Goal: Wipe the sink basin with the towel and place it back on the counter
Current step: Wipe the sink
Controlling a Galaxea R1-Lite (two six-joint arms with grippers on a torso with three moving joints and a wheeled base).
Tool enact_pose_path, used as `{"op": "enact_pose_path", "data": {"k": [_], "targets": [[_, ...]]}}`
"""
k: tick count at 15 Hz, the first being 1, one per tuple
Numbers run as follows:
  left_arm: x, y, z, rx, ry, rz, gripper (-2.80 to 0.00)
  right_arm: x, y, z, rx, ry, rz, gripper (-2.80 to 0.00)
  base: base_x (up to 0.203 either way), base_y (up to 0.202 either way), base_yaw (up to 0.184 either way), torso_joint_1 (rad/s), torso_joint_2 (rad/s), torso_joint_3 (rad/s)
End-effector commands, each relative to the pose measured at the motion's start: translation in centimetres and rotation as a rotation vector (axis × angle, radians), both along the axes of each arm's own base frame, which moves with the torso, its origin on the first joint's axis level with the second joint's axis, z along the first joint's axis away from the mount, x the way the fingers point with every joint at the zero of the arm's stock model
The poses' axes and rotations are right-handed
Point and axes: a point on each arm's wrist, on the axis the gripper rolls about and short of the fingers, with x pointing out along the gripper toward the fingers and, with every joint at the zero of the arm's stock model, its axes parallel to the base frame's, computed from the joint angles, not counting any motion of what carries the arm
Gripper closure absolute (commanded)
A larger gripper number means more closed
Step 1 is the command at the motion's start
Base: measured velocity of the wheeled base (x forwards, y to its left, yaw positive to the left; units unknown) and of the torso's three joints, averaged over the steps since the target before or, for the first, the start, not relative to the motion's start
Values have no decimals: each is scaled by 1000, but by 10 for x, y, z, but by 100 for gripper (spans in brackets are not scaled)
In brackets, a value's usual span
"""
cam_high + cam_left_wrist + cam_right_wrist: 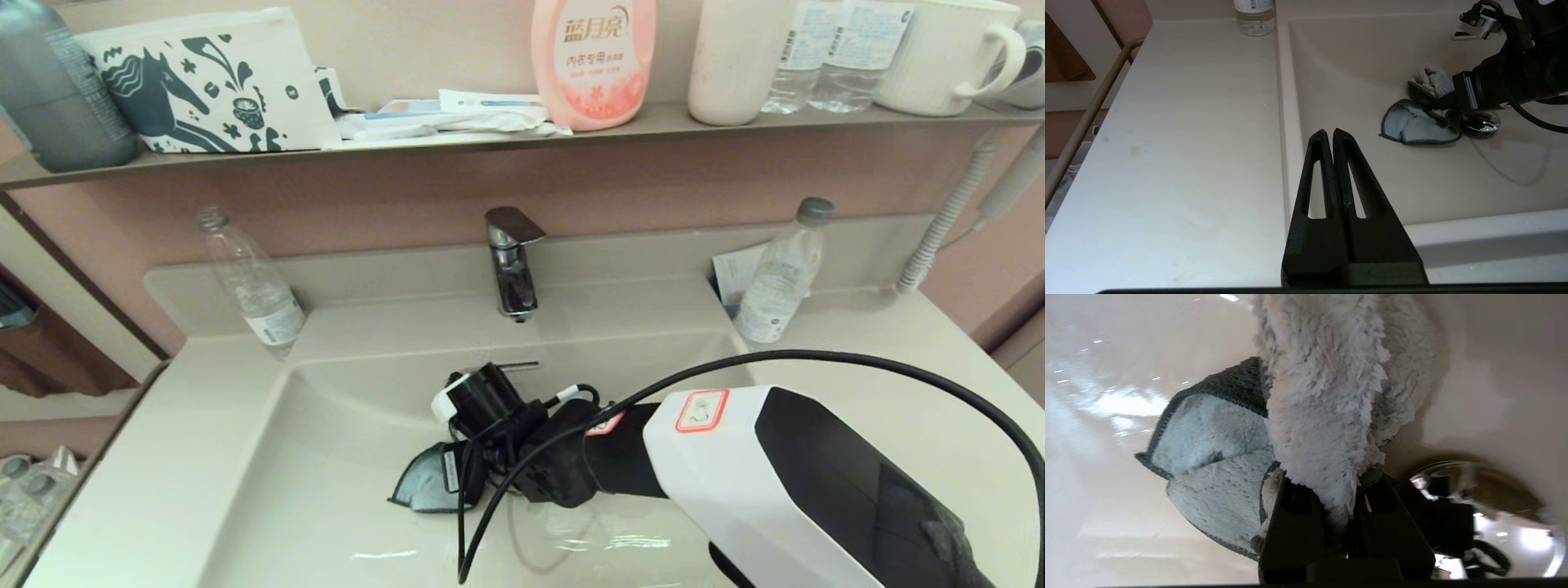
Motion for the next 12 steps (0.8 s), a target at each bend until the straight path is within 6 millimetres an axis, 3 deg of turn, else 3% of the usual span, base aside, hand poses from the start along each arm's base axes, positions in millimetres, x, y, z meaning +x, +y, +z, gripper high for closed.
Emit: {"op": "enact_pose_path", "data": {"k": [1,4,6,12], "targets": [[0,0,0,0,1,1,0,8,-8,-8,-37,3,-26,0,0,0,0,0,0,0],[0,0,0,0,1,1,0,21,-28,-14,-152,-2,-111,0,0,0,0,0,0,0],[0,0,0,0,1,1,0,21,-42,-6,-227,31,-153,0,0,0,0,0,0,0],[0,0,0,0,1,1,0,-2,-83,-6,-390,142,-234,0,0,0,0,0,0,0]]}}
